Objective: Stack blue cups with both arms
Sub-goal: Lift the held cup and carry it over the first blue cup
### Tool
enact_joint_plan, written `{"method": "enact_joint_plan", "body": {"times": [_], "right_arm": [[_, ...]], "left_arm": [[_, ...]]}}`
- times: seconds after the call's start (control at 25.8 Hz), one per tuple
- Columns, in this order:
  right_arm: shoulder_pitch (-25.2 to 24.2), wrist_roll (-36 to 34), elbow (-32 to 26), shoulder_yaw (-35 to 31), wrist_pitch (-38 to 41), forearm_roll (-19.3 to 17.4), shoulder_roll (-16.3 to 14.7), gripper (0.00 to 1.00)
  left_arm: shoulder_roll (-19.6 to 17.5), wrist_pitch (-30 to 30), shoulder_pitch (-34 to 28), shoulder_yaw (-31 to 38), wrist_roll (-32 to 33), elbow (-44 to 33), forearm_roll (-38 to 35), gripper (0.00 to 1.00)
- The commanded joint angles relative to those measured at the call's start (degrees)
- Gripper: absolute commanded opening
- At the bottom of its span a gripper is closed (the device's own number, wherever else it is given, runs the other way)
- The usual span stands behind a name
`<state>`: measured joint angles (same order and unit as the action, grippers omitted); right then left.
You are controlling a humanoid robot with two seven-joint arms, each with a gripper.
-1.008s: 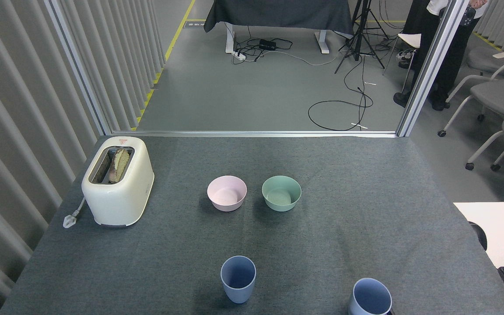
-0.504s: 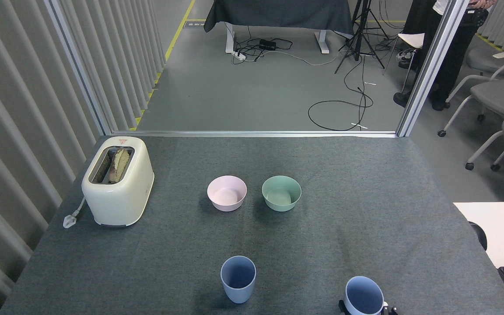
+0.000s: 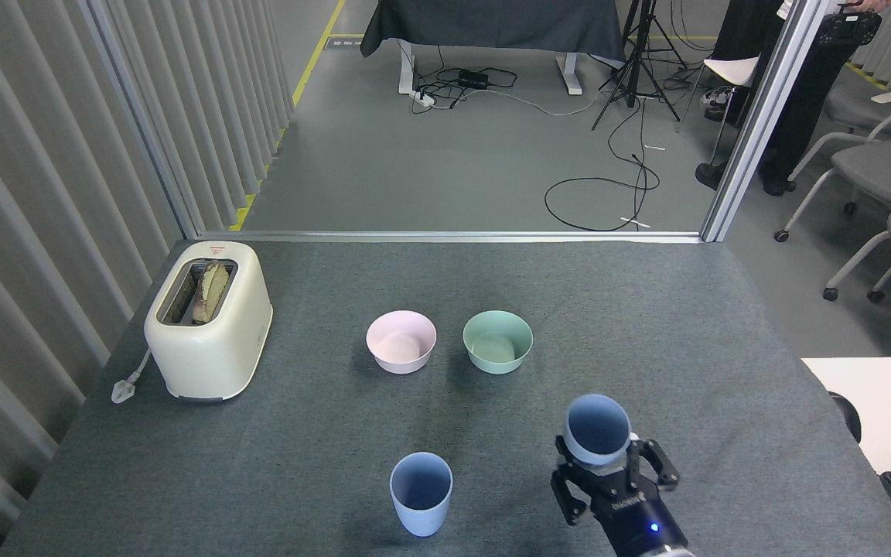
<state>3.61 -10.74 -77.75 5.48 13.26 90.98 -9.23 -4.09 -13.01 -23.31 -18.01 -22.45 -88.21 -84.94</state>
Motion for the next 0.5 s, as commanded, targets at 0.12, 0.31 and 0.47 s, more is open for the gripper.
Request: {"method": "enact_joint_plan", "body": {"times": [0.12, 0.31, 0.47], "right_arm": [[8.8, 5.0, 1.5, 10.7, 0.1, 1.2, 8.3, 0.51], [5.8, 7.2, -0.6, 16.8, 0.4, 2.4, 12.0, 0.56], [2.3, 7.3, -2.3, 18.2, 1.0, 2.4, 12.3, 0.56]], "left_arm": [[-0.1, -0.1, -0.1, 0.1, -0.1, 0.1, 0.7, 1.0], [-0.2, 0.0, -0.2, 1.0, -0.1, 0.1, 0.9, 1.0], [-0.2, 0.1, -0.2, 1.2, -0.1, 0.1, 1.3, 1.0]]}}
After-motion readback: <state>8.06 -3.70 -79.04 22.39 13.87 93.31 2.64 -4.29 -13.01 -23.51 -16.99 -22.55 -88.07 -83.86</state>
